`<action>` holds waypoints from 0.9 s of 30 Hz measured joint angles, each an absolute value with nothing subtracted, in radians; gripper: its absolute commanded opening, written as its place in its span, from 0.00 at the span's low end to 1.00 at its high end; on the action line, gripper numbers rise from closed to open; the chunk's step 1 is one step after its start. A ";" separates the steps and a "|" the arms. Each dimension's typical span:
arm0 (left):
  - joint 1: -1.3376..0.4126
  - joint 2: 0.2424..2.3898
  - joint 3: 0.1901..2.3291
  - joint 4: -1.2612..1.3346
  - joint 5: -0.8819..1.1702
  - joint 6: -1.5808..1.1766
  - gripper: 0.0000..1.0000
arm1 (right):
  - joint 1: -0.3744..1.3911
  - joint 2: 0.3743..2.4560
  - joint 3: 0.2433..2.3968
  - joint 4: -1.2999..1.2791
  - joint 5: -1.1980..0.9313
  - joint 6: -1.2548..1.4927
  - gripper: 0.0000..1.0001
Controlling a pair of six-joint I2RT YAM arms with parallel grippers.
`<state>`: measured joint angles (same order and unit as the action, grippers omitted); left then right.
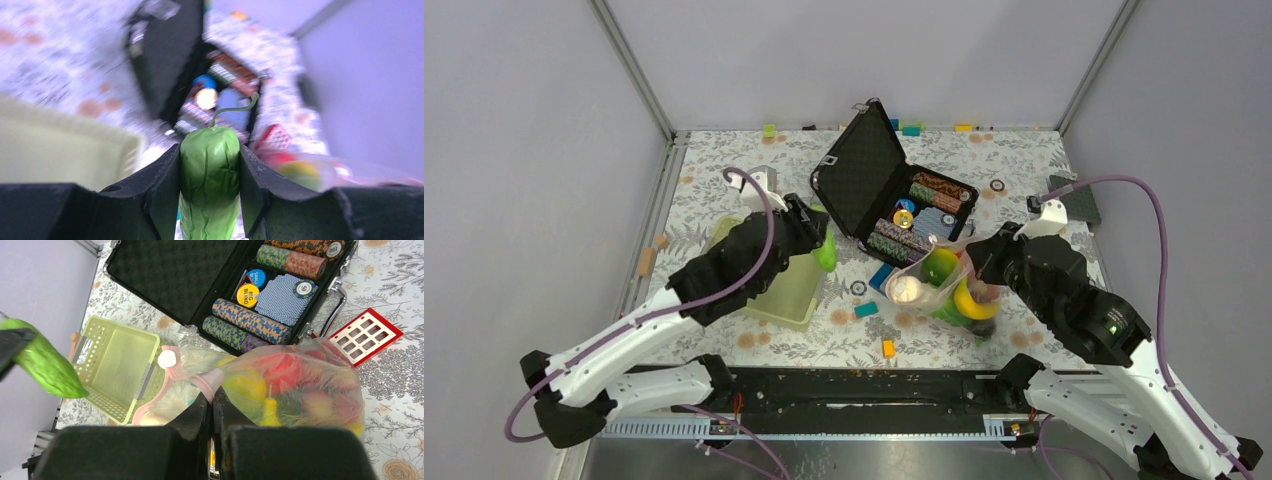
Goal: Place the food in the zip-top bag and seal the zipper
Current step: Place the fake vegetable in the zipper food storage bag.
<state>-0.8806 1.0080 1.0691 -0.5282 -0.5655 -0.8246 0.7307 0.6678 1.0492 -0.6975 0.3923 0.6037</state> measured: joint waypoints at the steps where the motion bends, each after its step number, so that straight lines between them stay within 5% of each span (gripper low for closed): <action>1: -0.920 0.987 1.069 -0.460 -0.568 -0.785 0.00 | 0.731 0.667 1.049 -0.698 0.388 0.604 0.00; 11: -1.134 1.100 1.031 0.130 -0.411 -0.422 0.00 | 0.731 0.665 1.049 -0.698 0.334 0.610 0.00; 27: -1.217 1.267 0.974 0.628 -0.192 -0.340 0.00 | 0.731 0.670 1.063 -0.728 0.243 0.680 0.00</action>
